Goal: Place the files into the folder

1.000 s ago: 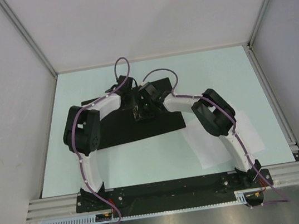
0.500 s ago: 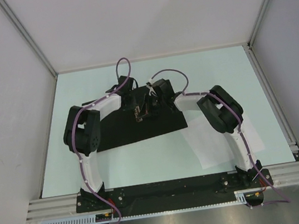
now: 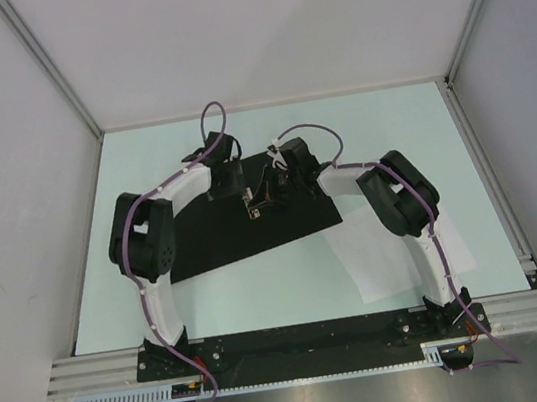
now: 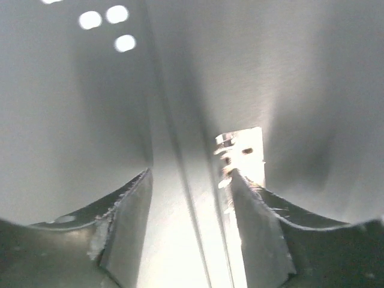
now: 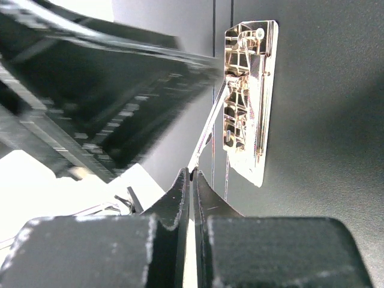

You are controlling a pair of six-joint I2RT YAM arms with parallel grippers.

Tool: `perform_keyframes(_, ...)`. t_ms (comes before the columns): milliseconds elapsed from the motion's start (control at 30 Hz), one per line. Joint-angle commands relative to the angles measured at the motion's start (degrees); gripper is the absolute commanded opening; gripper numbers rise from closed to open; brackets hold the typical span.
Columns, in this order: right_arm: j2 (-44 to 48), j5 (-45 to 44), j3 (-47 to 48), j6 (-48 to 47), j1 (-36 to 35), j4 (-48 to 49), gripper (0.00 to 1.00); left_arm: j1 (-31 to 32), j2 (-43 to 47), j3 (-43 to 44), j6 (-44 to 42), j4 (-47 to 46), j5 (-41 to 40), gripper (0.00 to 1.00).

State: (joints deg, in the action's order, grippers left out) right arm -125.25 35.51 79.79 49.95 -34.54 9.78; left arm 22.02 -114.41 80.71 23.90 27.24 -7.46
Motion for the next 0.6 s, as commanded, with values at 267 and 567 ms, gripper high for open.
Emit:
perform_keyframes(267,1.8,0.9,-0.3,2.8,-0.2,3.0,0.0,-2.2,24.7,-24.6,10.5,-6.6,-5.4,0.33)
perform_keyframes(567,-0.6,1.5,4.4,6.4,-1.2,5.7,0.19,3.3,27.2,-34.5,15.1,-12.6,-3.4,0.27)
